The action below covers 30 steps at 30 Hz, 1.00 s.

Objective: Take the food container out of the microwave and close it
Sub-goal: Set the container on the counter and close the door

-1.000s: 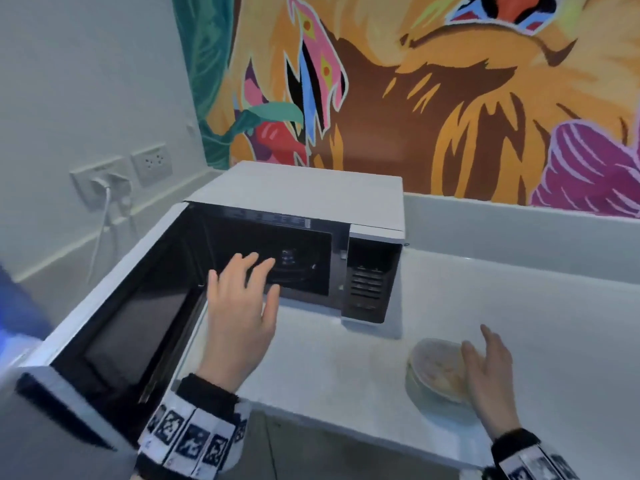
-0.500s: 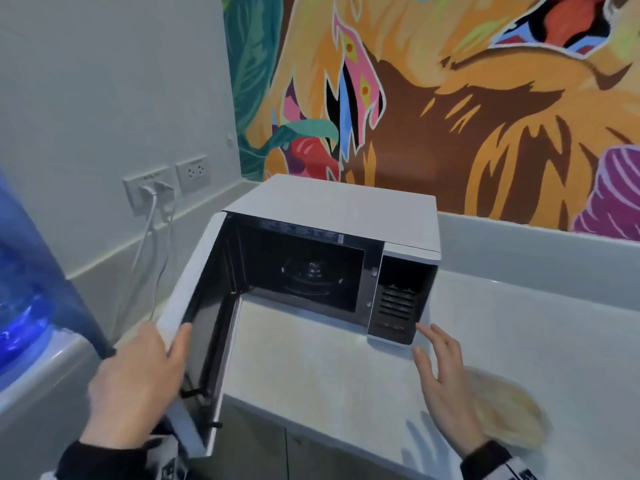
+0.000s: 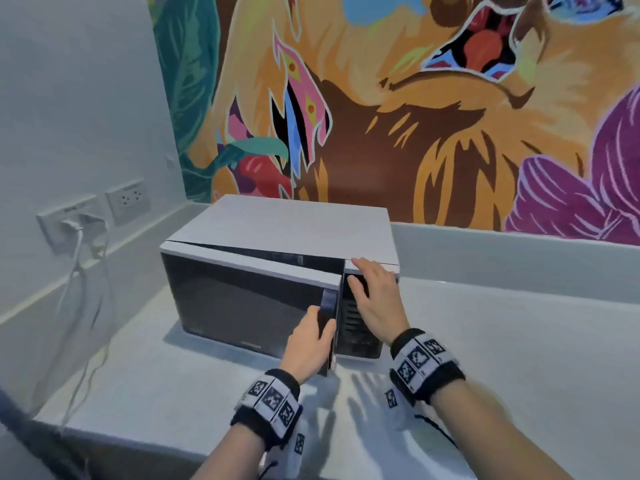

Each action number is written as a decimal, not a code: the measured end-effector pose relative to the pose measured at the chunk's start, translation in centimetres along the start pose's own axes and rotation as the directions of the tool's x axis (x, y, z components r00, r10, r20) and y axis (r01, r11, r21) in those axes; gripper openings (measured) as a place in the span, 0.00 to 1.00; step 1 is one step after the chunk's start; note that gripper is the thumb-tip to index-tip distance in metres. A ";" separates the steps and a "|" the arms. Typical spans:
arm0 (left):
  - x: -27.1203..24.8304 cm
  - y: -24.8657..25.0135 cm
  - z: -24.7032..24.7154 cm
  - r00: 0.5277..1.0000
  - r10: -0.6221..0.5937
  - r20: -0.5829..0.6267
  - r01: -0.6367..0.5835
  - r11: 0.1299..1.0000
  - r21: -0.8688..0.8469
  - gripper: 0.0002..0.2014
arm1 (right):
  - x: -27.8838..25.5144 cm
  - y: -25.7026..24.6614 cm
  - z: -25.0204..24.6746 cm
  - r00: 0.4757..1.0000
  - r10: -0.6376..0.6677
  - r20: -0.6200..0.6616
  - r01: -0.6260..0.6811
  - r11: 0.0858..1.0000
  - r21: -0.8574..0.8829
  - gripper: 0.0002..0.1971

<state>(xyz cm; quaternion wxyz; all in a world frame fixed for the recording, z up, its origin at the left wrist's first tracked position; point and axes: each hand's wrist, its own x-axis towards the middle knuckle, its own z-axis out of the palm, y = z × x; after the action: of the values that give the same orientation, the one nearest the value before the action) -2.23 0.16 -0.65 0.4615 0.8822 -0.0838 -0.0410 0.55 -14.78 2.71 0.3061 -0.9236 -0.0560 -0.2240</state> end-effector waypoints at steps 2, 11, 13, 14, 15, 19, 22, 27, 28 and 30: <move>1.4 -0.4 0.6 1.000 0.017 0.019 -0.017 1.000 0.003 0.16 | 0.9 0.0 1.0 0.998 -0.014 0.065 0.023 0.989 -0.146 0.20; 3.4 -1.3 2.0 0.996 -0.006 0.088 0.004 1.000 0.023 0.26 | 1.5 0.4 3.3 0.990 -0.105 -0.095 0.069 0.942 -0.327 0.20; 3.7 -1.3 2.1 0.997 0.004 0.072 -0.006 0.999 0.034 0.25 | 1.7 0.5 3.7 0.986 -0.103 -0.129 0.054 0.940 -0.336 0.17; 3.8 -1.3 2.2 0.998 0.003 0.064 -0.006 0.999 0.036 0.25 | 1.9 0.4 3.8 0.984 -0.101 -0.144 0.046 0.937 -0.346 0.16; 4.0 -1.3 2.3 0.998 0.009 0.057 -0.011 0.999 0.035 0.24 | 2.0 0.4 4.0 0.982 -0.103 -0.158 0.040 0.932 -0.360 0.16; 4.5 -1.2 2.5 0.999 0.010 0.047 -0.010 1.000 0.007 0.22 | 2.3 0.2 4.4 0.974 -0.102 -0.204 0.010 0.913 -0.407 0.15; 4.9 -1.0 2.5 0.999 0.009 0.045 -0.009 1.000 0.002 0.21 | 2.6 -0.2 4.6 0.976 -0.068 -0.206 -0.027 0.905 -0.425 0.15; 5.1 -0.8 2.6 0.998 0.026 0.048 -0.027 1.000 0.008 0.21 | 2.7 -0.2 4.8 0.977 -0.064 -0.203 -0.035 0.893 -0.449 0.16; 5.2 -0.9 2.6 0.998 0.023 0.051 -0.024 1.000 0.015 0.21 | 2.7 -0.2 4.8 0.978 -0.062 -0.200 -0.034 0.895 -0.444 0.15; 5.2 -0.9 2.5 0.998 0.016 0.057 -0.017 1.000 0.015 0.21 | 2.8 -0.3 4.6 0.978 -0.058 -0.200 -0.035 0.902 -0.431 0.15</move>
<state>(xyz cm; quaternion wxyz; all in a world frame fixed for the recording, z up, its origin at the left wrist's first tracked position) 2.63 -2.36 -2.78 0.4524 0.8836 -0.1044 -0.0614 4.71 -11.91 0.80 0.0964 -0.9396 0.0220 -0.3277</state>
